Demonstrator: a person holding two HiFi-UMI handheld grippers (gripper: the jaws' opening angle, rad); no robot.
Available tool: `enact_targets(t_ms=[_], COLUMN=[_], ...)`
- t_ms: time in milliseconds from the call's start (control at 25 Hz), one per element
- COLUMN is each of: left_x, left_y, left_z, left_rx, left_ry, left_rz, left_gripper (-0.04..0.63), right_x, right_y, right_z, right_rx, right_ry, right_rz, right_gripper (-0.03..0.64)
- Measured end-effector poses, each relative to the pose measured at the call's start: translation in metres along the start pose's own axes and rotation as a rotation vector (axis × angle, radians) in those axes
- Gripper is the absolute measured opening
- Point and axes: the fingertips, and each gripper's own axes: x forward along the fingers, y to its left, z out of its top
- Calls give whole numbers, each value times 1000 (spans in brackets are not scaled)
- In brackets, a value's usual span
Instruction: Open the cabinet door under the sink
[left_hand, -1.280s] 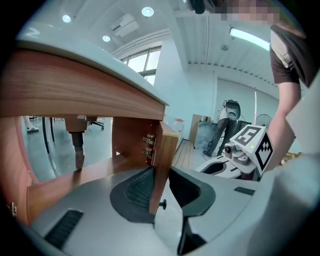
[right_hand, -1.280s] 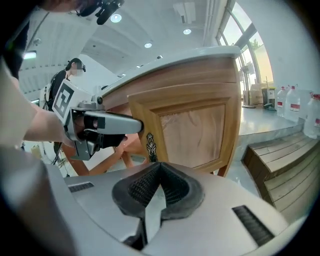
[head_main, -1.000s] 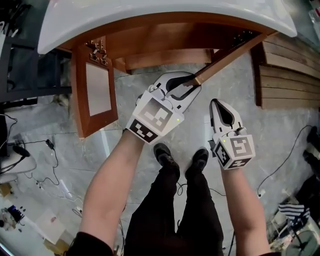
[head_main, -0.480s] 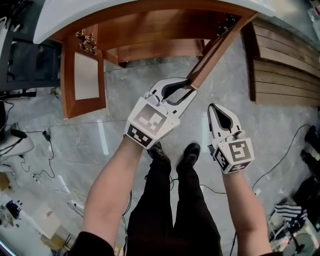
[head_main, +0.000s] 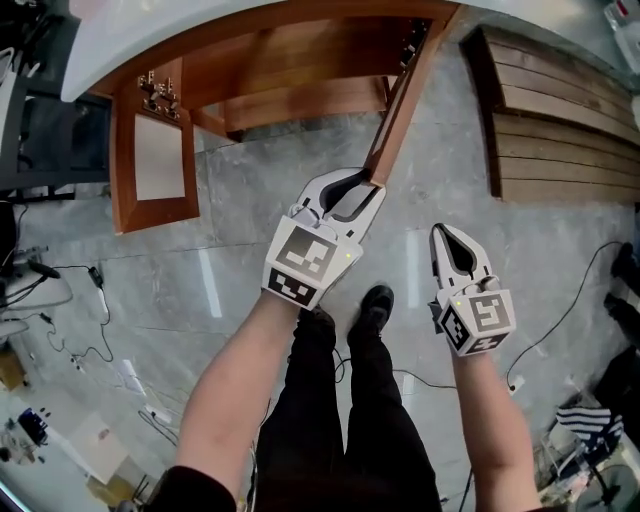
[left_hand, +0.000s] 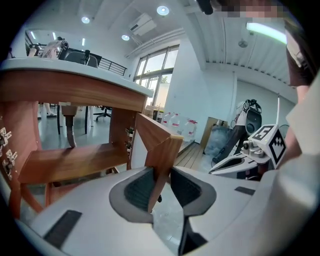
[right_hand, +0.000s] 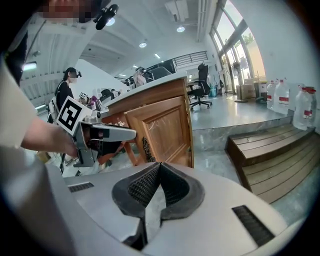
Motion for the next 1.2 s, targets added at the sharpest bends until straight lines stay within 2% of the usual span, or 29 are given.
enact_targets(t_ms=[160,320,520,640,800,1040,1200], left_x=[14,27,43,38,3,-79,-123], left_y=[-18,-37,-66,-77,-81,-85,-81], left_z=[3,1,18,28,56,116,154], left_rx=[51,45,97,83,68,-22,-45], left_ry=[19,53,83,106,136,113,81], left_rz=[-11,-21,-84,-85,-45,39,102], left_gripper=[118,130,128,120,112,93,83], right_x=[-13,-28,-44,-58,-92,-147,-162], right_y=[-10,-15,-22,-27,-23,15,43], right_z=[-8,-15,4,16,53,96,136], right_rx=[37,49,44,75,87,57,46], right_ry=[-6,9,-12,-16,-26,11,-10], right_rz=[-14,-24,-32,-57,-70,-47,2], right_gripper=[15,15,15,15,15,15,15])
